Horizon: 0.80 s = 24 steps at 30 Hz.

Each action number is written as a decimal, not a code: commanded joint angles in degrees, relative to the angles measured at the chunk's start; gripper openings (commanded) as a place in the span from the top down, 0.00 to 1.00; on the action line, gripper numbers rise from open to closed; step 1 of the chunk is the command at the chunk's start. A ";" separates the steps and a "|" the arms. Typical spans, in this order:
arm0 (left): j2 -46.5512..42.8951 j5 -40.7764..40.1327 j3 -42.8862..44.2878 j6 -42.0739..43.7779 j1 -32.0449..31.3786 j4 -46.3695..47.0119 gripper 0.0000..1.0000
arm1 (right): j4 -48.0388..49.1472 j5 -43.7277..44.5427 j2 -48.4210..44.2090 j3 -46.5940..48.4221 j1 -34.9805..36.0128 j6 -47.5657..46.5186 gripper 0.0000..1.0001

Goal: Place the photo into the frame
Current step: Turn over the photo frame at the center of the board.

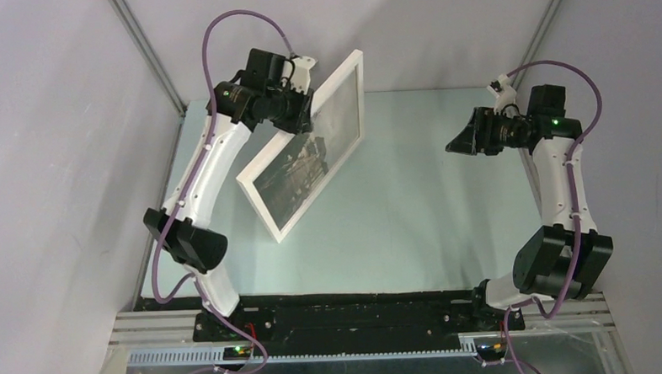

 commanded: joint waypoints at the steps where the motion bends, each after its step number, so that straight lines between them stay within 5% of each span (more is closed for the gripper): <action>1: 0.10 9.76 6.14 -8.74 -0.04 9.75 1.00 | 1.28 -1.50 0.55 -0.31 0.51 0.50 0.33; 16: 1.22 18.76 6.29 -22.05 2.35 12.90 1.00 | 1.76 -1.73 2.34 -1.45 0.88 0.94 0.33; 24: -2.87 24.63 -10.73 -32.22 5.55 25.62 1.00 | 4.55 -1.93 2.51 -5.35 0.93 1.74 0.34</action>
